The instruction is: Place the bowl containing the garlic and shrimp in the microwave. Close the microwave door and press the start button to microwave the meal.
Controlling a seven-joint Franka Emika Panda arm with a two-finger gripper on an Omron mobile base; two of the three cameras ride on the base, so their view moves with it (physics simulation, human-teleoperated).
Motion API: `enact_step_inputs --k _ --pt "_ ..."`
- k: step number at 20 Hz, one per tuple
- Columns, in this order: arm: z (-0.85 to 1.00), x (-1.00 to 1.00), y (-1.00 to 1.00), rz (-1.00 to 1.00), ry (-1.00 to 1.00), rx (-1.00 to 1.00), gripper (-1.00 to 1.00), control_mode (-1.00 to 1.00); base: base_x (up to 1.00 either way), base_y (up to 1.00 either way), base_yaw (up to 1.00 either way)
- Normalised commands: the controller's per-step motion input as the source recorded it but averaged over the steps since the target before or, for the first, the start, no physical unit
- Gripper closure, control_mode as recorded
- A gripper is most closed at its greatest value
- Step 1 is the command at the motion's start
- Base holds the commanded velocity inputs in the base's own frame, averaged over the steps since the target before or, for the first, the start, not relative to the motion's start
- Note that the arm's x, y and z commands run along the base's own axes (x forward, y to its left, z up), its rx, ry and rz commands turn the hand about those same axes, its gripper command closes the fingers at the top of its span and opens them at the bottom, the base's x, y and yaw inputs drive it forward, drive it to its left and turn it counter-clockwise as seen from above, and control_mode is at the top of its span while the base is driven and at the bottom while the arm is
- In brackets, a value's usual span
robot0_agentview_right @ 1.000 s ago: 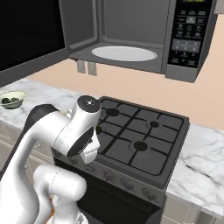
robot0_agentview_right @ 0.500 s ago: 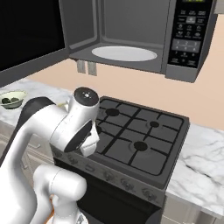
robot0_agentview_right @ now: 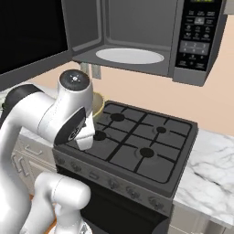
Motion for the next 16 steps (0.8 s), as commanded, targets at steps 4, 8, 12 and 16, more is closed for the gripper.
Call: enact_step_inputs --k 4,8,12,16 --pt "0.48 0.00 0.00 -0.17 -0.20 0.06 1.00 -1.00 0.00 0.00 0.00" --pt "0.70 0.00 0.00 -0.13 -0.25 0.08 1.00 -1.00 0.00 0.00 0.00" --pt "0.82 0.00 0.00 -0.12 -0.09 0.05 1.00 -1.00 0.00 0.00 0.00" --pt "0.74 0.01 0.00 -0.07 0.00 0.03 1.00 -1.00 0.00 0.00 0.00"
